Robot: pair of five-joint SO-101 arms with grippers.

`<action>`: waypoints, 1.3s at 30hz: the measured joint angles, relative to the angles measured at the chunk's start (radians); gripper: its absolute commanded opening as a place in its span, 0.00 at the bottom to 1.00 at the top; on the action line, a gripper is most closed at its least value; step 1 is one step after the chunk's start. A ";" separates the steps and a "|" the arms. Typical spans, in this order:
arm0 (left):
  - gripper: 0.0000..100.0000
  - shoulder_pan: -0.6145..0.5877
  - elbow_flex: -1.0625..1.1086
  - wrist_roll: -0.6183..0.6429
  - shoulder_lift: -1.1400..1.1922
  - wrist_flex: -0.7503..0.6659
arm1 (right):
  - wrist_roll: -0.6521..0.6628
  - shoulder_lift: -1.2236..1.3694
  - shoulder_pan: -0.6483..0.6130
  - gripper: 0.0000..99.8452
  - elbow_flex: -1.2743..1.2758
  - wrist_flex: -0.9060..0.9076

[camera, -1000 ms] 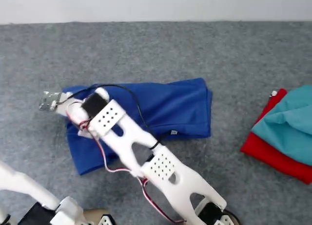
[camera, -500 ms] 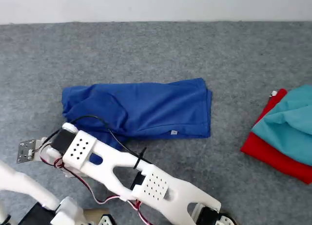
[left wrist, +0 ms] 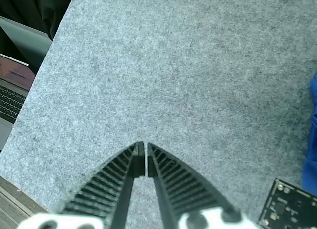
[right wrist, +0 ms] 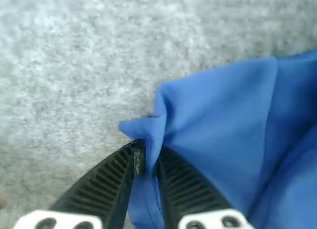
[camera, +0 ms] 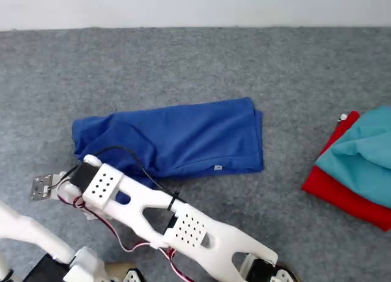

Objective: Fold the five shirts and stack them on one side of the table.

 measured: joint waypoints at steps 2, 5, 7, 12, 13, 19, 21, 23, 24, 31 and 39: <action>0.02 0.000 0.000 0.000 0.000 0.000 | 0.003 0.002 0.018 0.01 -0.034 0.017; 0.02 0.000 0.000 0.000 0.000 0.000 | 0.041 -0.003 0.071 0.01 -0.112 0.032; 0.02 0.000 0.000 0.000 0.000 0.000 | 0.058 -0.012 0.112 0.01 -0.169 0.032; 0.02 0.000 0.000 0.000 0.000 0.000 | 0.081 -0.018 0.209 0.01 -0.242 0.002; 0.02 0.000 0.000 0.000 0.000 0.000 | 0.081 -0.018 0.229 0.01 -0.242 -0.012; 0.02 0.000 0.000 0.000 0.000 0.000 | 0.080 -0.018 0.328 0.08 -0.203 -0.114; 0.02 0.000 0.000 0.000 0.000 0.000 | 0.080 -0.018 0.353 0.16 -0.157 -0.149; 0.02 0.000 0.000 0.000 0.000 0.000 | 0.080 -0.018 0.374 0.21 -0.110 -0.181; 0.02 0.000 0.000 0.000 0.000 0.000 | 0.080 -0.018 0.382 0.21 -0.094 -0.198; 0.02 0.000 0.000 0.000 0.000 0.000 | 0.031 -0.018 0.419 0.21 -0.087 -0.258; 0.02 0.000 0.000 0.000 0.000 0.000 | 0.028 -0.124 0.420 0.03 -0.147 -0.120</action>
